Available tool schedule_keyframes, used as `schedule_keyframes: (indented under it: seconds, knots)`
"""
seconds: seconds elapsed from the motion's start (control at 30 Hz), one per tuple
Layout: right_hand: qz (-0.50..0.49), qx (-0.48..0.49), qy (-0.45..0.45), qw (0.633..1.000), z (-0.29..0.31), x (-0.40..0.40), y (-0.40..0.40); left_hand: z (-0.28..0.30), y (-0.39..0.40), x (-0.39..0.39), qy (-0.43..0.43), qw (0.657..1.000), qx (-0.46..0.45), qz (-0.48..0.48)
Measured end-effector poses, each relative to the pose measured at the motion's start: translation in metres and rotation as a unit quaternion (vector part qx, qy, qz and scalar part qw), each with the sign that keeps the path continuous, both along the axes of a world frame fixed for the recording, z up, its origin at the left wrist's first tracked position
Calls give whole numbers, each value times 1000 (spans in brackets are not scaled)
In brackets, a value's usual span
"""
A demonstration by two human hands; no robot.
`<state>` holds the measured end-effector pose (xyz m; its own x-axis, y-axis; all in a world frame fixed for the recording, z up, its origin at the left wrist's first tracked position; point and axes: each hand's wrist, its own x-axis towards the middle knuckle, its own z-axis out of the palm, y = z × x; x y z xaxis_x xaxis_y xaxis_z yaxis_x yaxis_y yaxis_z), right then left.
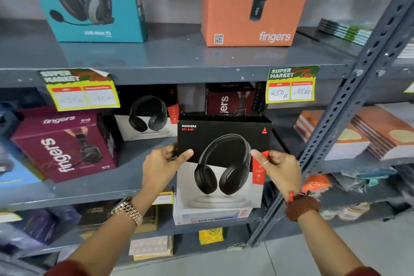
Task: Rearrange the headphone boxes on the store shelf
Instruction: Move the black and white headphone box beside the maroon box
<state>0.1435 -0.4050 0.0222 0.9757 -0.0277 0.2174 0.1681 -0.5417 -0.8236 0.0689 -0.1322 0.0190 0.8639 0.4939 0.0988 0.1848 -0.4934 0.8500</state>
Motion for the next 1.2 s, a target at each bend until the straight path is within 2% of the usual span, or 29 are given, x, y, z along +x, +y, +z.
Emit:
schedule_keyframes:
  seconds: [0.27, 0.37, 0.53, 0.73, 0.9, 1.07, 1.13, 1.2]
  knots:
    - [-8, -5, -15, 1000, 18, -36, 51, 14, 52, -38, -4, 1000, -6, -8]
    - [17, -24, -42, 999, 15, -36, 88, 13, 80, -47, -9, 1000, -6, -4]
    - [68, -20, -34, 997, 11, -19, 156, 10, 134, -41, -6, 999, -53, -2]
    - [77, 1, 21, 997, -2, 16, 207, 3, 175, -21, -36, 998, -47, -19]
    - [65, -29, 40, 997, -26, 28, 220, -16, 182, -9, -24, 997, -71, -36]
    - [91, 3, 79, 993, -43, 31, 220, -25, 183, -16, -25, 994, -91, -62]
    - [93, 18, 114, 989, -44, 27, 221, -30, 185, -24, -37, 993, -106, -36]
    - [56, 3, 149, 987, -47, 19, 223, -39, 192, -37, -22, 994, -108, 8]
